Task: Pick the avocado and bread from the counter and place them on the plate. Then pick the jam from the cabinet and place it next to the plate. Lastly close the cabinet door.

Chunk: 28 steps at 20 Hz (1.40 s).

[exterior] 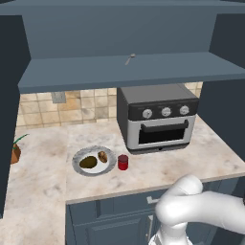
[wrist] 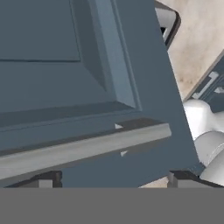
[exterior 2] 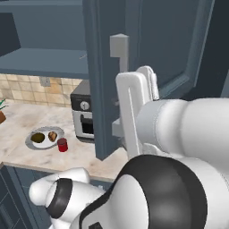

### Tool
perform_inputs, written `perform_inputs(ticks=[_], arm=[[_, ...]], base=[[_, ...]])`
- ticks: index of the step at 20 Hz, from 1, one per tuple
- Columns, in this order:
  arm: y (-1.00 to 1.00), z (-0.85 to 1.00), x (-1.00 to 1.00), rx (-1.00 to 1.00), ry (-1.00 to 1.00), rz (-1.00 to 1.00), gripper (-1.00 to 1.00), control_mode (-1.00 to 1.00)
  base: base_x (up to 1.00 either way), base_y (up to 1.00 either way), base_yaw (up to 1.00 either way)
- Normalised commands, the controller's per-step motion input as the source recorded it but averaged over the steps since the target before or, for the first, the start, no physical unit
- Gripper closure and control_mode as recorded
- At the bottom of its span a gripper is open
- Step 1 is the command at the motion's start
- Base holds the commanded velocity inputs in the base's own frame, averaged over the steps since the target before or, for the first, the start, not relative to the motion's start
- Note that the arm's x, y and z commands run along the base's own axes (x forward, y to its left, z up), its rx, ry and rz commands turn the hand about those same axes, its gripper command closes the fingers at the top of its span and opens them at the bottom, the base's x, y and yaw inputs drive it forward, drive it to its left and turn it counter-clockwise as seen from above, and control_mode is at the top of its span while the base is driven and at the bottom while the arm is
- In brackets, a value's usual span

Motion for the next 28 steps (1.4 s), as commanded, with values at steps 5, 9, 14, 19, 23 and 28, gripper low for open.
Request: perform_inputs(ticks=[5, 9, 14, 19, 23, 28], arm=[[0.45, -0.27, 0.24, 0.00, -0.13, 0.13, -1.00, -1.00], [0.44, -0.17, 0.35, 0.00, -0.10, 0.10, -1.00, -1.00], [0.47, -0.25, 0.32, 0.00, -0.12, 0.07, -1.00, -1.00], [0.46, -0.17, 0.42, 0.03, -0.10, 0.04, -1.00, -1.00], [0.40, -0.01, 0.56, 0.03, -0.01, 0.00, -1.00, -1.00], [0.36, 0.00, 0.60, 0.03, 0.00, 0.00, -1.00, -1.00]], base=[[0.00, 0.00, 0.00], [0.00, 0.00, 0.00], [0.00, 0.00, 0.00], [0.00, 0.00, 0.00], [0.00, 0.00, 0.00], [0.00, 0.00, 0.00]])
